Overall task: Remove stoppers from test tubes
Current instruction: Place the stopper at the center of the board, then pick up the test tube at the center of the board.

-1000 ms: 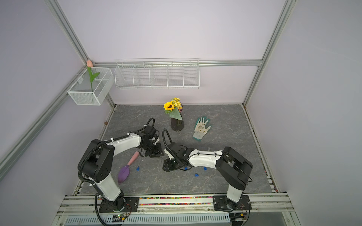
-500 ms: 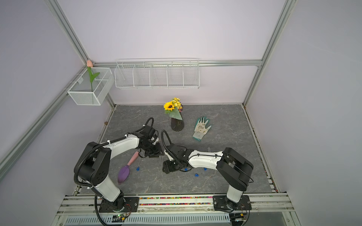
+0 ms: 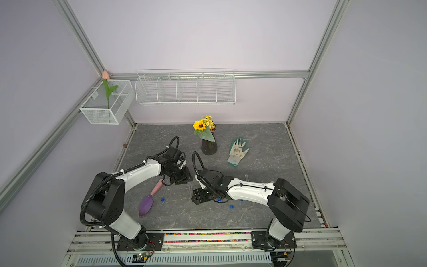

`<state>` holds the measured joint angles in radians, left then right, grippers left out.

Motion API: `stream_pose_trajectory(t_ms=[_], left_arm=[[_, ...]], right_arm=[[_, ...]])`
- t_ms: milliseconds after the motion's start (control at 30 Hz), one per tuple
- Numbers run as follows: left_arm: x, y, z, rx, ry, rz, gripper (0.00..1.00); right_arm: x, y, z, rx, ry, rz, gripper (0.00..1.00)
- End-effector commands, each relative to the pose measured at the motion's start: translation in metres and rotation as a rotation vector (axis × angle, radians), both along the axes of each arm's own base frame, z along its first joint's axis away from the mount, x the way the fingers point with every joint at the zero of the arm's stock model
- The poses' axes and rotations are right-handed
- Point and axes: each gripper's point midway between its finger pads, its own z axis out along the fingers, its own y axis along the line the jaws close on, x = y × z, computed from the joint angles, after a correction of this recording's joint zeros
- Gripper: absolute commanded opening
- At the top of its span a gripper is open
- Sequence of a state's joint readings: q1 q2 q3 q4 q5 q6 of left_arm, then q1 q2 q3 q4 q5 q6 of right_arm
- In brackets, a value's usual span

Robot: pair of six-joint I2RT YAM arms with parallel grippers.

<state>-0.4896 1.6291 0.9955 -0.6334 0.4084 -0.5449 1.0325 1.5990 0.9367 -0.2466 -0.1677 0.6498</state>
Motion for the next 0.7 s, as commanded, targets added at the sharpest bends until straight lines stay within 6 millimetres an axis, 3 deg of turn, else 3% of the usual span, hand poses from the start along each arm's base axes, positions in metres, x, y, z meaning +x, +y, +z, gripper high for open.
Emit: stream_pose_trajectory(t_ms=[0, 267, 467, 667], left_arm=[[0.0, 0.0, 0.005, -0.002, -0.011, 0.009, 0.45], [0.001, -0.004, 0.012, -0.016, -0.02, -0.01, 0.49], [0.003, 0.001, 0.027, -0.009, -0.074, -0.01, 0.64], [0.003, 0.004, 0.039, -0.003, -0.105, -0.016, 0.66]], right_arm=[[-0.004, -0.012, 0.0, -0.034, -0.024, 0.002, 0.74], [-0.003, -0.028, 0.003, -0.063, -0.054, -0.025, 0.76], [0.0, -0.037, 0.01, -0.084, -0.085, -0.041, 0.77], [0.004, -0.044, 0.013, -0.098, -0.103, -0.056, 0.78]])
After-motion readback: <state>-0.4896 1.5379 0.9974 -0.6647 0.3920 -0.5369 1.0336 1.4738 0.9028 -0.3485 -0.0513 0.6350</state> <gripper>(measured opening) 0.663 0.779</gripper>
